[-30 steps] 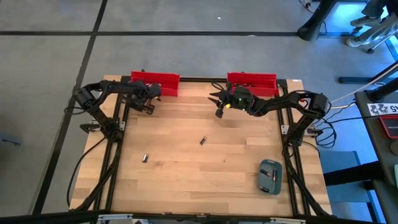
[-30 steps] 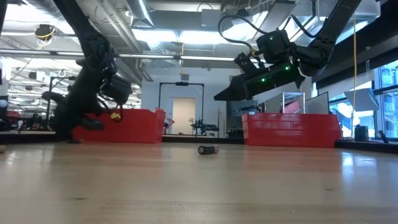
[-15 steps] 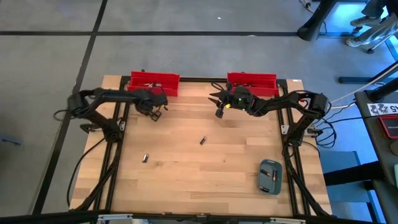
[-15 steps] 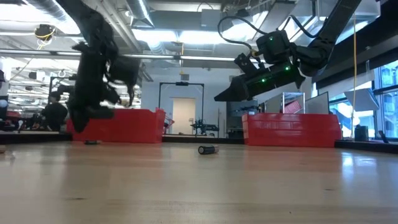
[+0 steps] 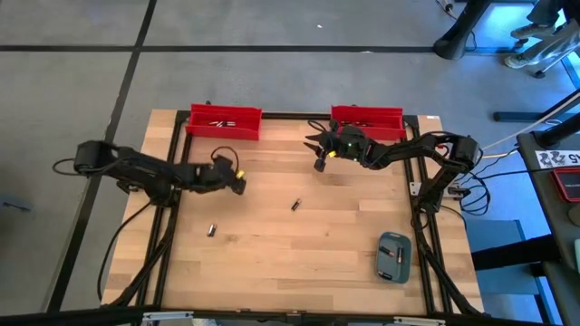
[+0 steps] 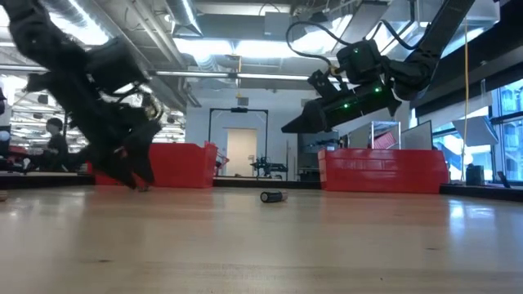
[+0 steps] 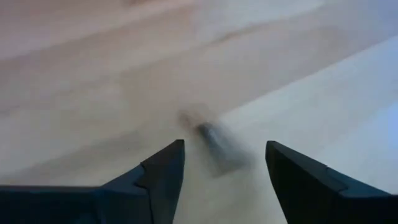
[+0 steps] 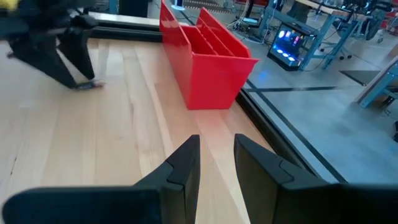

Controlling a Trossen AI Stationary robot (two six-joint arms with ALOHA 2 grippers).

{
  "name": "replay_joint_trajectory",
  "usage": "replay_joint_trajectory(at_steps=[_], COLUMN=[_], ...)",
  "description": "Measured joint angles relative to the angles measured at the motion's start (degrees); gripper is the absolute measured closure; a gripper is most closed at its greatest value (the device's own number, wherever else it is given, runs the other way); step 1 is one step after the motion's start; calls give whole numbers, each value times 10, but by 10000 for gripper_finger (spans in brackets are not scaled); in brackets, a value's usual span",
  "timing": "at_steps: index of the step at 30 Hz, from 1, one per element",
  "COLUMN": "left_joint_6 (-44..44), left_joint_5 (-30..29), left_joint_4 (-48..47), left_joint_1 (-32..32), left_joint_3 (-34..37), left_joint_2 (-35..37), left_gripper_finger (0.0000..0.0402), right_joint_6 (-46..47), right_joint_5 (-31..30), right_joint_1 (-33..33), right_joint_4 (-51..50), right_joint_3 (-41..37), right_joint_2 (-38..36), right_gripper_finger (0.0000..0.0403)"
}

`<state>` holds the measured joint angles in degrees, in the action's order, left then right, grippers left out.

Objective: Sort batteries
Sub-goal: Put the small black battery into the right red bin

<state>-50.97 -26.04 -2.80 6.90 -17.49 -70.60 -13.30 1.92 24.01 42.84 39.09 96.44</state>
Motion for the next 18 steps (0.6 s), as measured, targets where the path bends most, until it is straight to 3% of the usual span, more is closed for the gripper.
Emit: replay_joint_trajectory(at_steps=[4,7,18], left_joint_6=[-42,-38,-92], left_joint_5=[-92,-129,-144], left_joint_4=[-7,10,-39], left_joint_1=[-56,-82,-98], left_joint_3=[12,11,10], left_joint_2=[-19,-32,-42], left_gripper_finger=[185,187,193], right_joint_6=[0,0,13], right_joint_5=[0,0,0], right_joint_1=[0,0,0], right_joint_4=[12,15,28], right_joint_3=[0,0,0], right_joint_2=[0,0,0], right_gripper_finger=[302,302,302])
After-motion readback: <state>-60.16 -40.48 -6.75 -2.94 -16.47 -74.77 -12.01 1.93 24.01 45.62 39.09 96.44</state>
